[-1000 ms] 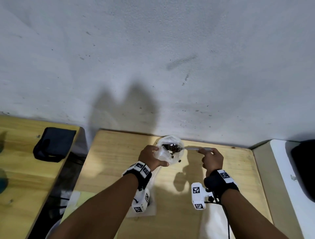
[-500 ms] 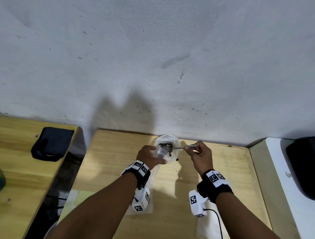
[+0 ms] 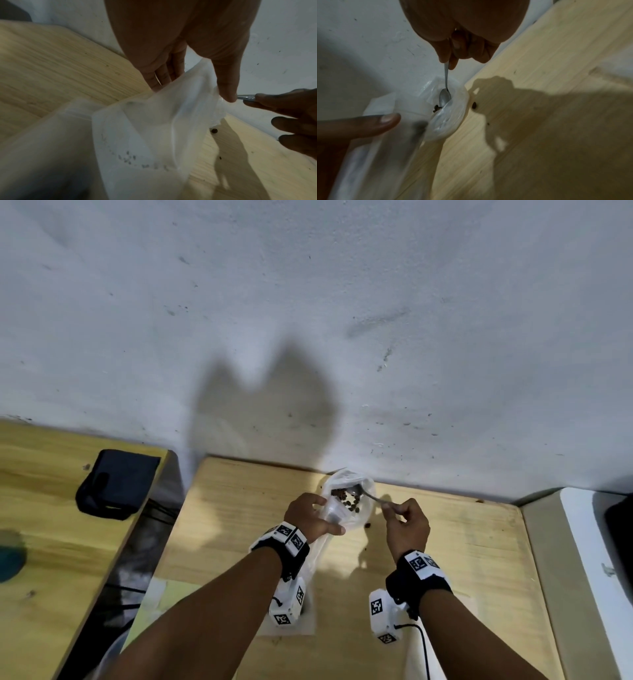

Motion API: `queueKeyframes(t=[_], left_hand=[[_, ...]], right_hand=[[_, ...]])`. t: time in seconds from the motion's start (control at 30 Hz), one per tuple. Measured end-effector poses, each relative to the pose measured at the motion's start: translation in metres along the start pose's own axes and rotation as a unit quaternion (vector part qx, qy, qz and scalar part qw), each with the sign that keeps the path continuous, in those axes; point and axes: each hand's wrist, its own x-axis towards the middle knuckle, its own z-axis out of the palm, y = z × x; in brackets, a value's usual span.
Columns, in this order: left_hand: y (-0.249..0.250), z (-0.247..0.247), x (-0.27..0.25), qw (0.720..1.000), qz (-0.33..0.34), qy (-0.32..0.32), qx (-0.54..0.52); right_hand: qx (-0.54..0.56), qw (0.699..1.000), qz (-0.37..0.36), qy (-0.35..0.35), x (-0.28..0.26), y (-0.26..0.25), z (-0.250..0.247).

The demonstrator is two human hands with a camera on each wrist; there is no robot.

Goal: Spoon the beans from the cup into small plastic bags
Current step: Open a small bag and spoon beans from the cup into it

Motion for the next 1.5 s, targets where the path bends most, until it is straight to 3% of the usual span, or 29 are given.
queueKeyframes(t=[0.37, 0.53, 0.83, 1.07, 1.27, 1.4, 1.5], left_hand=[[0.0, 0.001, 0.005, 1.0, -0.002, 0.003, -0.018], [-0.001, -0.001, 0.006, 1.0, 0.005, 0.006, -0.012], [-0.005, 0.004, 0.007, 1.0, 0.01, 0.014, 0.004], [-0.007, 0.01, 0.005, 0.999, 0.014, 0.023, 0.017], [-0.008, 0.012, 0.002, 0.999, 0.015, 0.028, 0.008], [-0.007, 0.013, 0.001, 0.999, 0.012, 0.034, -0.004], [-0.007, 0.013, 0.0, 0.999, 0.014, 0.034, -0.008]], right_hand=[[0.032, 0.981, 0.182, -0.056, -0.004, 0.014, 0.011], [0.093, 0.969, 0.225, -0.033, 0.009, 0.001, -0.006], [0.146, 0.973, 0.17, -0.057, 0.021, 0.001, -0.048], [0.141, 0.986, 0.048, -0.067, 0.001, 0.006, -0.055], [0.117, 0.989, -0.015, -0.088, -0.012, 0.001, -0.051], [0.103, 0.988, -0.026, -0.116, -0.014, -0.004, -0.047], [0.102, 0.991, -0.01, -0.091, -0.008, -0.002, -0.047]])
